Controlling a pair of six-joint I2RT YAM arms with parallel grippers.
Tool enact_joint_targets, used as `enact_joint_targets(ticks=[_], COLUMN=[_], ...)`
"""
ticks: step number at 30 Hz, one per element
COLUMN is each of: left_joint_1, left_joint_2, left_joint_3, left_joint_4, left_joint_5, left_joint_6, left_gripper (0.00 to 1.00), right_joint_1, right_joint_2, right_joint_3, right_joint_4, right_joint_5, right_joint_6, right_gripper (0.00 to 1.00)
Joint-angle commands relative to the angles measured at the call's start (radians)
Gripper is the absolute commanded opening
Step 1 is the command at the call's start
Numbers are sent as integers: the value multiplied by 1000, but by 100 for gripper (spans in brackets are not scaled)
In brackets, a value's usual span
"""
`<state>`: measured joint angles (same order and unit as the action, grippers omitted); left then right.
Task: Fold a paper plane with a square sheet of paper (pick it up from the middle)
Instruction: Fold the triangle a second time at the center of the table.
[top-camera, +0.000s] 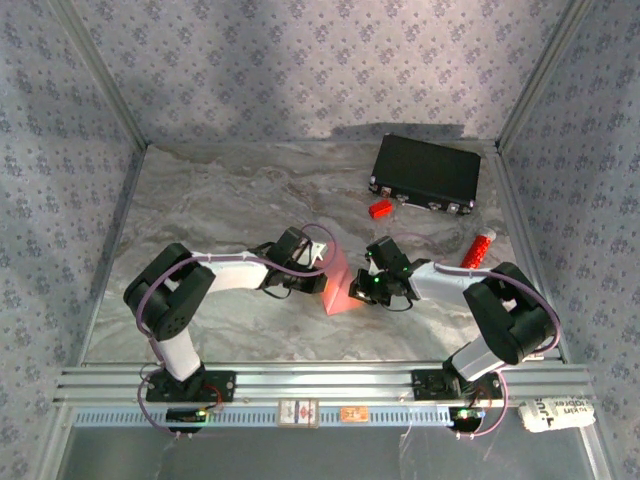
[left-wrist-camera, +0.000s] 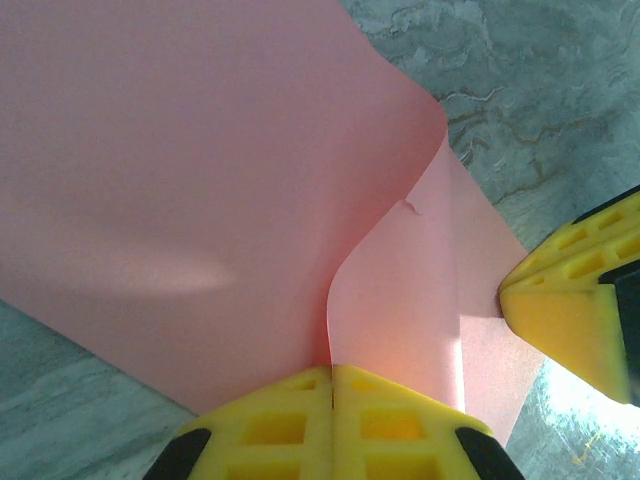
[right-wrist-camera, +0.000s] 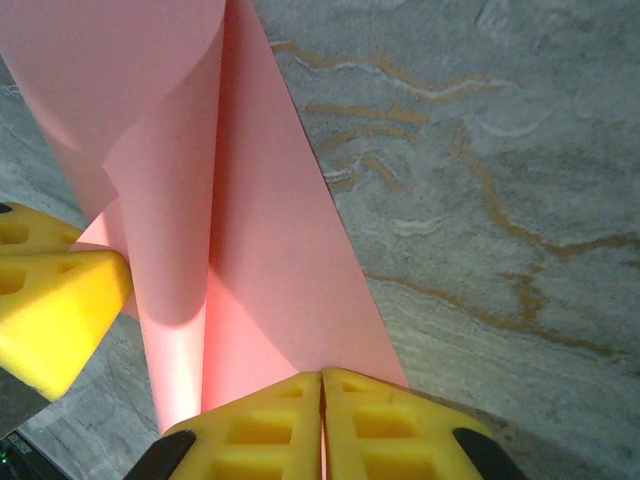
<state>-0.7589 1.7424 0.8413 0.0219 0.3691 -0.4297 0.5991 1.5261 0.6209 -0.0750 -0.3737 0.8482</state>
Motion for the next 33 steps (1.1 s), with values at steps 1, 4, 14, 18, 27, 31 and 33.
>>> enact_joint_targets(ticks=[1,4,14,18,27,31,33], left_joint_1=[7,9,8,8,7,8,8], left_joint_2=[-23,-21,-21,-19,4,14,14], left_joint_3=[9,12,11,7,11,11,9], left_joint_4=[-13,-13,-14,-13,-10,-13,-15], left_joint_5=[-17,-19,-25,-24,-17,-16,-19], left_joint_6=[17,19,20,21,22,25,27], left_gripper=[2,2,1,2,2,1,1], right_joint_1=[-3,-3,-1,-1,-1,-1,0], right_joint_2=[19,19,17,17,21,21,20], right_joint_3=[-4,-4,-7,-6,-7,-6,-6], right_joint_4=[-94,-94,-94,-92,-91,-90,-89], right_joint_5=[56,55,58,57,55,56,56], right_joint_6=[-13,-13,-14,-12,-14,-14,-14], right_gripper=[10,10,10,10,10,10,10])
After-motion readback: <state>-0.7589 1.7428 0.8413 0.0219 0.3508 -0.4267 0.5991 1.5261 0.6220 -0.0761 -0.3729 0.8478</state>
